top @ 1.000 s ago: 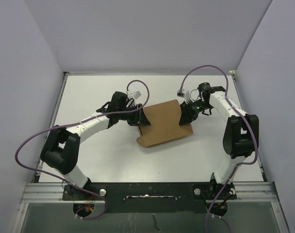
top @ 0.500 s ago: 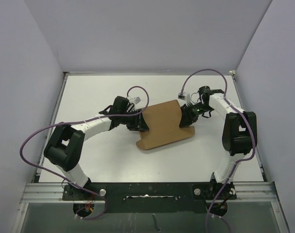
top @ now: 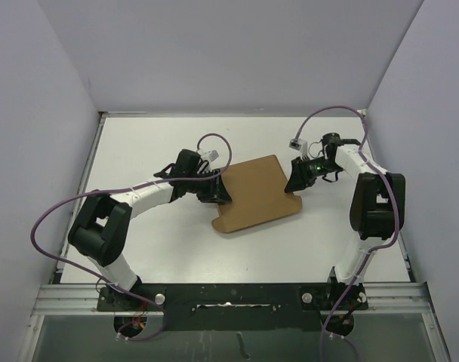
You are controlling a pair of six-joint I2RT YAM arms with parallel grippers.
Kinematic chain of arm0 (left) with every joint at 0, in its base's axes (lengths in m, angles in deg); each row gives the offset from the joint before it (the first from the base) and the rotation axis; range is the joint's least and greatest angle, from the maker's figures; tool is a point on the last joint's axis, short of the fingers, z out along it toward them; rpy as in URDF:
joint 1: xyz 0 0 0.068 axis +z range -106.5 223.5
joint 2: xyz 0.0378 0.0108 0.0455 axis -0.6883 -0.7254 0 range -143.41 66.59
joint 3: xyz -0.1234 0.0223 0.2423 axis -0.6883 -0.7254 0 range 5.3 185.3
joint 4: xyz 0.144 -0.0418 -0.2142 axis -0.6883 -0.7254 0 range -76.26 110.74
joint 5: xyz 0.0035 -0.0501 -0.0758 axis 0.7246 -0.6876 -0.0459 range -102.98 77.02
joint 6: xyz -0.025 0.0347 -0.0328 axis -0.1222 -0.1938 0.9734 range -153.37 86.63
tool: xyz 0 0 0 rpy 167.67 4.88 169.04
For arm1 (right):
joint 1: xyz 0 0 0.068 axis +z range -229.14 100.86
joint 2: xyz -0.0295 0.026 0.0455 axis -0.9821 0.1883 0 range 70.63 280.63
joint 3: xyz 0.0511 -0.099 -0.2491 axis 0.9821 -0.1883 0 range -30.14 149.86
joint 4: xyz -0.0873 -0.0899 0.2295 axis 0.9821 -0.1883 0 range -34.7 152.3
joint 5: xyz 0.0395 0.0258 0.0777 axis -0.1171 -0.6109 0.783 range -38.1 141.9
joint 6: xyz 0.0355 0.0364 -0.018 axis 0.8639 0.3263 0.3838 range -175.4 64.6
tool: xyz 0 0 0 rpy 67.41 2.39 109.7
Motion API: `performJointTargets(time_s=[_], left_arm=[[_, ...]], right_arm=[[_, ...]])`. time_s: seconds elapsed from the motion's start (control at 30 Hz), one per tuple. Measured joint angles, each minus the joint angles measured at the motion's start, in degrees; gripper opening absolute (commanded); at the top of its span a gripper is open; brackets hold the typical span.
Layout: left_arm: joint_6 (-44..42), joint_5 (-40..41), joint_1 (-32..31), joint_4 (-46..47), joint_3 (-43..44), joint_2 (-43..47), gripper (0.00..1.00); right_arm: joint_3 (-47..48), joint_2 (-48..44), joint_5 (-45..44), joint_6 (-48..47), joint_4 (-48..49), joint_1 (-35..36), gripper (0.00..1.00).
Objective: Fold the paper box
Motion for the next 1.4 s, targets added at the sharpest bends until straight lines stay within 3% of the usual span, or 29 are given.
performJointTargets(time_s=[0.3, 0.47, 0.57, 0.67, 0.77, 0.83, 1.03, 1.4], left_arm=[[0.1, 0.9, -0.1, 0.0, 0.0, 0.6, 0.41], [0.7, 3.7, -0.1, 0.0, -1.1, 6.9, 0.47], [1.0, 5.4, -0.1, 0.4, -2.1, 12.6, 0.56], [1.0, 7.5, 0.2, 1.4, -4.9, 20.2, 0.75], [1.5, 9.9, 1.2, 4.6, -11.1, 28.2, 0.93], [2.1, 11.8, 1.9, 7.6, -16.8, 32.8, 0.98], [6.3, 14.8, 3.3, 11.5, -29.4, 38.8, 0.98], [14.4, 15.3, 3.6, 20.9, -33.5, 34.6, 0.98]], right_arm=[[0.2, 2.0, 1.6, 0.5, 0.4, -0.8, 0.33], [0.3, 1.0, 3.8, 0.8, 0.6, -3.2, 0.45], [0.3, -1.1, 4.5, 2.1, 2.1, -4.4, 0.56], [0.3, -2.8, 4.7, 4.3, 4.9, -5.0, 0.61], [0.3, -2.3, 4.9, 6.4, 7.0, -4.9, 0.61], [0.5, -0.8, 4.9, 7.5, 7.6, -4.9, 0.61], [3.3, 6.7, 5.6, 10.1, 8.0, -5.0, 0.58], [4.8, 13.6, 9.4, 12.9, 7.6, -5.2, 0.38]])
